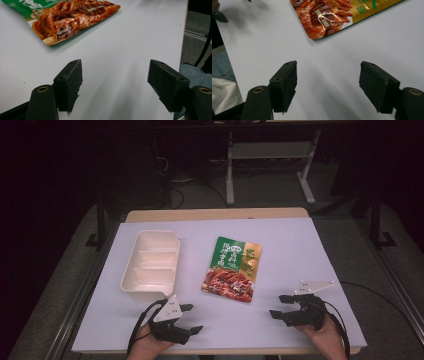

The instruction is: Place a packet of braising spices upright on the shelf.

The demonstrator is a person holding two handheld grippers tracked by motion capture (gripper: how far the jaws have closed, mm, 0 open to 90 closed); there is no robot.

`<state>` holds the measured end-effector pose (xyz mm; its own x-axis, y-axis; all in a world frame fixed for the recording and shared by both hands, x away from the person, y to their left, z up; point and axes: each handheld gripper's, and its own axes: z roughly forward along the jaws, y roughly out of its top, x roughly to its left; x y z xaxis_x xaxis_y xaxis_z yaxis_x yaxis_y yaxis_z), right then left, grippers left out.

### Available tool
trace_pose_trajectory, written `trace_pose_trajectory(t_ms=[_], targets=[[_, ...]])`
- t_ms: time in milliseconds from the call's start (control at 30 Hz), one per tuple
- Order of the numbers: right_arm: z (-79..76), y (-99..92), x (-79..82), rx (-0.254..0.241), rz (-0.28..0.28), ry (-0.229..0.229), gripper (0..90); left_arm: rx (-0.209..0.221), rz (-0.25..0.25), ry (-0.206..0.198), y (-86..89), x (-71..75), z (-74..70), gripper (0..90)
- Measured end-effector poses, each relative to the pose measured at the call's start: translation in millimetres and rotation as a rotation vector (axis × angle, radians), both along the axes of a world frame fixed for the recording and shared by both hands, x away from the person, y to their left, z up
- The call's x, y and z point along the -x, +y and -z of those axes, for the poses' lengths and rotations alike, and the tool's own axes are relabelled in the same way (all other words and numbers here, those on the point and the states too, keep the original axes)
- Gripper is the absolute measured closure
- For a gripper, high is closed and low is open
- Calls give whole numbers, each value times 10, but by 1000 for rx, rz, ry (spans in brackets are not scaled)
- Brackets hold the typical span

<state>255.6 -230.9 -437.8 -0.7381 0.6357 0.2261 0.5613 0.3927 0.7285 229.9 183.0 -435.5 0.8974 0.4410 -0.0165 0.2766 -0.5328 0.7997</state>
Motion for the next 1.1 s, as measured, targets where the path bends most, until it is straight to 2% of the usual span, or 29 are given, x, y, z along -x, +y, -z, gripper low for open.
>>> trace_pose_trajectory(t_ms=[133, 233, 333, 400, 533, 633, 900, 933, 1000, 1100], targets=[[5, 0, 2, 9, -4, -1, 279, 25, -17, 6, 37, -21, -11, 276], [-6, -8, -6, -9, -1, 1, 277, 31, -30, 0, 63, -36, -14, 281], [-16, -9, -19, 21, 5, -16, 275, 39, -39, 6, 70, -63, -7, 302], [-9, -11, -28, 17, 7, -16, 277, 56, -57, 19, 50, -103, -4, 312], [-12, -19, -49, 14, 3, -12, 274, 58, -67, 23, 13, -142, 1, 354], [-31, -50, -97, 19, 11, -28, 274, 65, -70, 26, -56, -204, 17, 375], [-2, -111, -166, -10, 15, -15, 267, 56, -100, 13, -171, -363, 8, 449], [2, -117, -184, -27, 16, -10, 266, 54, -107, 11, -182, -387, 7, 449], [-9, -121, -226, -51, 20, -1, 263, 50, -115, 9, -204, -441, -2, 474], [-61, -107, -300, -52, 29, -10, 259, 50, -127, 6, -239, -506, -22, 536]])
